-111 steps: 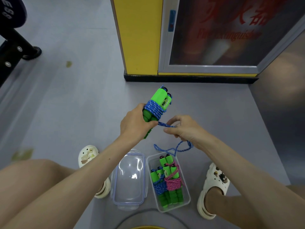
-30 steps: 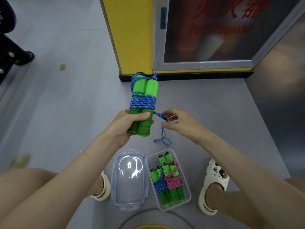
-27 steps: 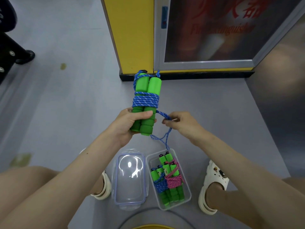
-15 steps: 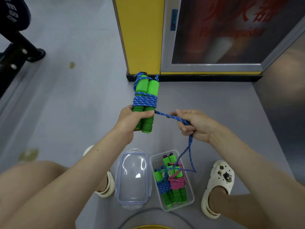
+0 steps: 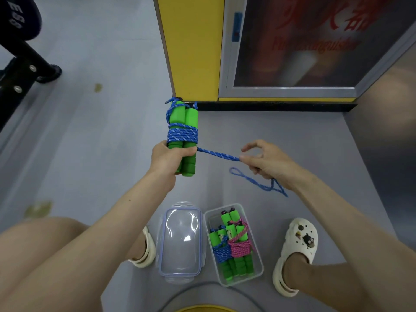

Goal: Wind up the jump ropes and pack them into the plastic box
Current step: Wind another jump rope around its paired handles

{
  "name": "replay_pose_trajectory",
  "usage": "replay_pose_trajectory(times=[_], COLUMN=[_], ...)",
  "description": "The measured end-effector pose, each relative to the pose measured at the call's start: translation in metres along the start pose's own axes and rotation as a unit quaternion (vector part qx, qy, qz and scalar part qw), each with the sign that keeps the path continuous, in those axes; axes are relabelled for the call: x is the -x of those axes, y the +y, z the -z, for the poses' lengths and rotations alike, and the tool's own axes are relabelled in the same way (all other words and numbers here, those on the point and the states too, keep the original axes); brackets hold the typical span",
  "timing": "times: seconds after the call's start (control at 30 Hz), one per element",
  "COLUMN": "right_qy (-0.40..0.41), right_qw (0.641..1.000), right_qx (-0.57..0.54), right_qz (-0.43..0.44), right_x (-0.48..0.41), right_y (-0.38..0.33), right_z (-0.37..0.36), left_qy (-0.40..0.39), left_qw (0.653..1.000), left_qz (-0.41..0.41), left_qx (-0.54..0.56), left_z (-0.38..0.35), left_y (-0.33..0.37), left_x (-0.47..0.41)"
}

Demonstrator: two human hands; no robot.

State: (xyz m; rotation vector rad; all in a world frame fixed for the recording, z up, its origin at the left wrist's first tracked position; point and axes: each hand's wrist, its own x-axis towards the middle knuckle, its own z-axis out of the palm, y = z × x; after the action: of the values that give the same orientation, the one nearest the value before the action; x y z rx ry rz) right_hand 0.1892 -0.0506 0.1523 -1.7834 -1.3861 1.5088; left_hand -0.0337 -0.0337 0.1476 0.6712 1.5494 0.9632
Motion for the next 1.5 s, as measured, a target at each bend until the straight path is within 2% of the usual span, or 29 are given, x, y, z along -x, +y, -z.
replay_pose_trajectory(times=[0.13,0.23,0.27,0.33,0.37,0.4,0.43,0.47,0.5,0.53,0.57,0.6,0.63,0.7,0.77,0.83,1.03,1.17,1.27,1.4,1.5], right_qy=[-0.032,0.044,0.074,0.106,0.103,0.088,0.073,0.061,0.066,0.099,0.128,0.147,0.155,0.13,0.071,0.03,0.011,-0.032,-0.04,0.039,0.066], right_qw=[0.993,0.978,0.98,0.993,0.988,0.983,0.987,0.992,0.976,0.932,0.895,0.888,0.907,0.966,0.987,0.99,0.992,0.996,0.999,0.985,0.956], right_qx=[0.113,0.204,0.185,0.003,-0.09,-0.137,-0.102,0.009,0.175,0.333,0.423,0.436,0.391,0.2,0.052,0.037,0.028,-0.058,0.011,0.141,0.271], right_qz=[0.022,-0.004,-0.014,-0.046,-0.07,-0.089,-0.104,-0.112,-0.114,-0.1,-0.059,-0.011,0.032,0.102,0.132,0.133,0.125,0.054,0.023,0.086,0.092], right_x=[-0.001,-0.01,-0.014,-0.018,-0.019,-0.02,-0.02,-0.018,-0.017,-0.017,-0.019,-0.02,-0.02,-0.018,-0.014,-0.01,-0.015,-0.013,-0.015,-0.015,-0.016], right_y=[-0.002,0.001,0.003,0.003,0.001,0.001,0.0,0.001,0.004,0.007,0.01,0.013,0.013,0.008,0.002,-0.002,0.003,0.002,0.004,0.01,0.015], right_z=[0.006,0.01,0.01,0.009,0.009,0.009,0.008,0.005,0.001,-0.002,-0.006,-0.011,-0.015,-0.023,-0.035,-0.046,-0.046,-0.046,-0.042,-0.028,-0.02], left_qy=[-0.012,-0.048,-0.061,-0.082,-0.088,-0.089,-0.086,-0.081,-0.081,-0.084,-0.091,-0.101,-0.111,-0.125,-0.135,-0.149,-0.185,-0.179,-0.175,-0.124,-0.079], left_qw=[1.0,0.998,0.997,0.995,0.995,0.995,0.995,0.995,0.995,0.995,0.993,0.99,0.988,0.985,0.982,0.98,0.975,0.978,0.98,0.99,0.994], left_qz=[-0.003,0.009,0.014,0.026,0.03,0.028,0.024,0.024,0.034,0.053,0.075,0.094,0.107,0.12,0.129,0.134,0.119,0.104,0.091,0.07,0.069], left_qx=[-0.019,-0.046,-0.053,-0.046,-0.042,-0.043,-0.047,-0.048,-0.041,-0.027,-0.012,-0.002,0.002,-0.003,-0.009,-0.01,-0.012,-0.018,-0.024,-0.009,0.013], left_z=[-0.002,-0.005,-0.006,-0.007,-0.008,-0.008,-0.008,-0.007,-0.006,-0.004,-0.002,-0.001,0.0,-0.003,-0.007,-0.011,-0.012,-0.011,-0.011,-0.009,-0.006], left_y=[-0.002,-0.005,-0.005,-0.003,-0.001,0.0,0.001,0.002,0.003,0.003,0.003,0.003,0.002,-0.001,-0.004,-0.006,-0.002,-0.002,-0.003,0.0,0.0], left_x=[0.002,0.007,0.007,0.007,0.007,0.006,0.006,0.006,0.006,0.004,0.004,0.004,0.004,0.006,0.01,0.013,0.015,0.016,0.019,0.015,0.012])
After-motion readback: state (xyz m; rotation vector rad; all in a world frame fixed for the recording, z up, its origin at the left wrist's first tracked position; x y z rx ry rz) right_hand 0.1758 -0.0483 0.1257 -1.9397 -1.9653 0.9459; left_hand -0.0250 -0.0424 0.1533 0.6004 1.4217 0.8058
